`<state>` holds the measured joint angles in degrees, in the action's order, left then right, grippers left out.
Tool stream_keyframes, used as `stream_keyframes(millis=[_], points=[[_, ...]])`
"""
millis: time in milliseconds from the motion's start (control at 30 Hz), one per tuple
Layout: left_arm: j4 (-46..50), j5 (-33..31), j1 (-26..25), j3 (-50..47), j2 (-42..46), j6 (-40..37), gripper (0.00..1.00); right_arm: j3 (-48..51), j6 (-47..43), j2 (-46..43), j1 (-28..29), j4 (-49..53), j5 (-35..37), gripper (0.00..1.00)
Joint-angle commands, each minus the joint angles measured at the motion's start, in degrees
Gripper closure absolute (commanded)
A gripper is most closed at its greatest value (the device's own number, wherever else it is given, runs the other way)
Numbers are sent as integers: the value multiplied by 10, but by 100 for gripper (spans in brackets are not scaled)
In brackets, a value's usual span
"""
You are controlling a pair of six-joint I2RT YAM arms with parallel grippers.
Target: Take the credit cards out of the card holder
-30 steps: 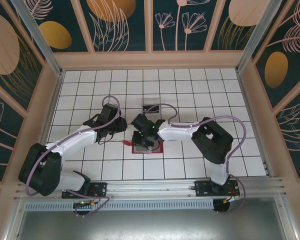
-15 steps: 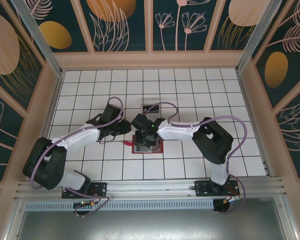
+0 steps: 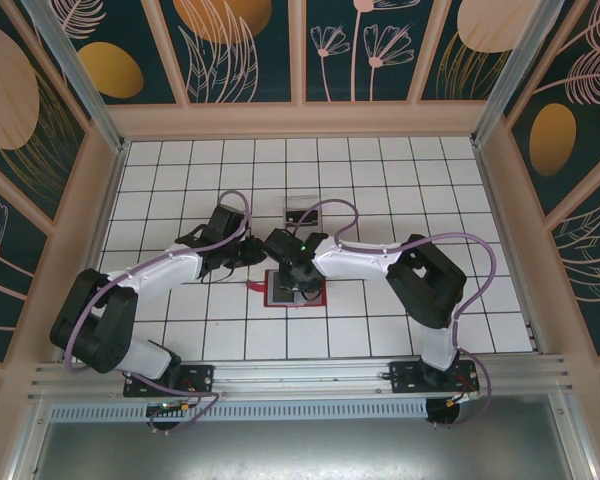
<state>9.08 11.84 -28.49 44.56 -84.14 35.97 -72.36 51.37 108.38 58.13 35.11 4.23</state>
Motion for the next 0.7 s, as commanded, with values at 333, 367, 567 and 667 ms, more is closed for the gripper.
stream_keyframes(millis=[333,367,567,667], points=[[-7,24,2,18,-2,-6,73,-13,0,-25,1,83,73,63],[-10,28,1,18,-1,-2,74,-8,-1,-30,0,84,73,63],[-8,34,-19,18,2,9,74,32,2,-62,-10,81,77,63],[-4,38,-31,13,0,13,76,48,3,-80,-15,80,79,63]])
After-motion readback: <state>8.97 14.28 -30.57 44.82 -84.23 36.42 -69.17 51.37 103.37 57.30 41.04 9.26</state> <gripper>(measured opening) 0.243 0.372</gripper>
